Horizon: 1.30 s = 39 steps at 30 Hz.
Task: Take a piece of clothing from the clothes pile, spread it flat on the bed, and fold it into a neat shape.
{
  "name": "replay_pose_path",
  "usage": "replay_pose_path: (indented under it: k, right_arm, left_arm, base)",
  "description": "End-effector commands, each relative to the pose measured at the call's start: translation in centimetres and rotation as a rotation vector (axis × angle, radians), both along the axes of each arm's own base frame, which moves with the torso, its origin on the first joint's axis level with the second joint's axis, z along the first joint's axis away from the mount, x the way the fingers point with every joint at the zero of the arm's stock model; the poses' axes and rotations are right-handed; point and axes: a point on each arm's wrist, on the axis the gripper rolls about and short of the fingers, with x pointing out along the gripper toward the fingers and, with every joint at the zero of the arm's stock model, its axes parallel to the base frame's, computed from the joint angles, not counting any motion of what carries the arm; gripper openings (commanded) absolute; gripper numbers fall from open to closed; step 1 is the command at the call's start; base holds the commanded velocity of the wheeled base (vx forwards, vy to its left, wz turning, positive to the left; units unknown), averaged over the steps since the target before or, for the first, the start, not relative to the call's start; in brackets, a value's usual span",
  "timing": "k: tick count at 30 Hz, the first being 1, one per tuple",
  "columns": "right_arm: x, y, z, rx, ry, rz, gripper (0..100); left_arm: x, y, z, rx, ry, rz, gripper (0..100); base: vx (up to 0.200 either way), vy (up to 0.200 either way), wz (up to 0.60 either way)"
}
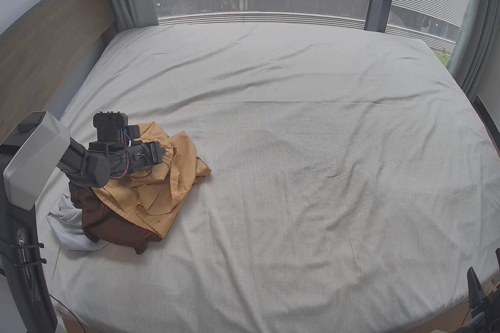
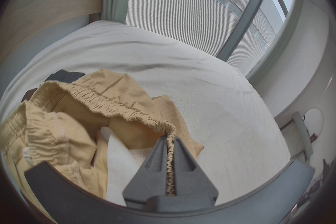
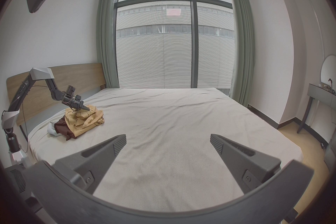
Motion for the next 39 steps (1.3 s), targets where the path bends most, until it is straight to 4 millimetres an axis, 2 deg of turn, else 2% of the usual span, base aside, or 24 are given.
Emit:
replay_pose_path:
  k: [1,4,5,7,14,27,28,34,39]
  right_arm:
    - [0.0,0.0,-0.5,0.000,0.006,0.001,100]
    - [0.0,0.0,-0.5,0.000,0.006,-0.001,100]
    - [0.0,0.0,-0.5,0.000,0.006,-0.001,100]
    - [0.0,0.0,-0.5,0.000,0.006,-0.001,100]
    - [0.0,0.0,-0.5,0.000,0.006,-0.001,100]
    - [0.0,0.0,-0.5,0.000,0.007,-0.001,100]
    - [0.0,0.0,-0.5,0.000,0.006,-0.001,100]
    - [0.0,0.0,-0.5,0.000,0.007,-0.001,100]
    - [0.0,0.0,-0.5,0.000,0.006,-0.001,100]
  left_arm:
    - [-1.2,0.8,1.6,-0.051,0.000,0.033,0]
    - [-2.1,1.5,2.2,-0.077,0.011,0.059,0]
    - [-2.9,2.6,2.3,-0.095,0.029,0.094,0]
    - [-3.4,3.4,2.3,-0.101,0.038,0.117,0]
    - [-4.7,7.5,1.1,-0.111,0.089,0.211,0]
    - [-5.3,7.9,0.6,-0.160,0.071,0.174,0]
    - [-5.3,7.9,0.6,-0.160,0.071,0.174,100]
    - [-5.5,6.8,0.5,-0.151,0.055,0.145,100]
    - [-5.6,4.9,0.4,-0.152,0.001,0.102,100]
  base:
    - [0.000,0.000,0.00]
    - [0.000,0.000,0.00]
    - [0.000,0.000,0.00]
    - [0.000,0.000,0.00]
    - [0.000,0.000,0.00]
    - [0.000,0.000,0.00]
    - [0.000,0.000,0.00]
    - [0.000,0.000,0.00]
    - [0.000,0.000,0.00]
